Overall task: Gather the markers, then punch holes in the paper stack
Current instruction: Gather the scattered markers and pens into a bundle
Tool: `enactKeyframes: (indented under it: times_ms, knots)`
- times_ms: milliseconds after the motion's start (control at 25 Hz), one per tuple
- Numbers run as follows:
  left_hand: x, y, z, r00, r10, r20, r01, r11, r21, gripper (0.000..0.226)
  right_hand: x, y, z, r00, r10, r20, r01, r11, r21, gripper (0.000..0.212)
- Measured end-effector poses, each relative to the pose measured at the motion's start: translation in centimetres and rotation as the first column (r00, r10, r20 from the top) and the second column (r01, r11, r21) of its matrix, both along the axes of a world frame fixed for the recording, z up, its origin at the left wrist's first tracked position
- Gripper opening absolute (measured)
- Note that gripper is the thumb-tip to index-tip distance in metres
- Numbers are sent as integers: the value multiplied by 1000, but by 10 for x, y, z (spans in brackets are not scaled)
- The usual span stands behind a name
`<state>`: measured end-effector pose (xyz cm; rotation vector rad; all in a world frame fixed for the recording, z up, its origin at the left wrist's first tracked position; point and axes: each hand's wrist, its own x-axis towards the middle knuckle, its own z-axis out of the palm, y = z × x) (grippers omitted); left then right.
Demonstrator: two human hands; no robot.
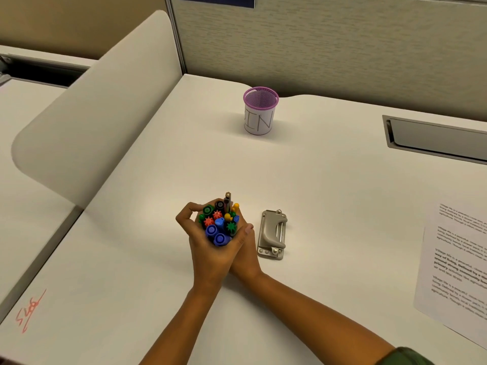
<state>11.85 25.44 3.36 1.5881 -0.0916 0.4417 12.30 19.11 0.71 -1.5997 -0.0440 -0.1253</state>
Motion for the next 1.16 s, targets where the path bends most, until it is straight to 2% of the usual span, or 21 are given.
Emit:
enactKeyframes:
  times_ms: [200,360,440,640,800,960,1080,1160]
  knots:
    - [6,5,-6,999,-40,-25,41,998,37,80,3,-3,-3,1000,29,-8,-29,1000,7,31]
    - [11,8,-1,997,-15,-72,19,998,57,66,2,-3,2,999,43,-29,-47,985,-165,37]
    - [13,9,0,996,18,-82,-13,998,60,62,1,-4,5,999,43,-24,-47,979,-201,42]
    - [13,8,-2,993,86,-79,-86,996,8,67,1,-7,8,999,39,-16,-41,958,-284,31]
    - [8,4,-5,989,132,-72,-131,991,18,69,-2,-7,11,998,64,-16,-66,951,-304,35]
    - [12,3,-1,990,105,-90,-100,993,55,67,-5,-8,10,998,22,-55,-36,965,-260,36]
    - [16,5,8,989,68,-134,-50,990,133,65,-8,-4,13,996,-13,-85,-8,970,-241,40]
    - [23,11,15,983,82,-165,-50,981,189,63,-8,0,18,997,10,-82,-27,976,-215,50]
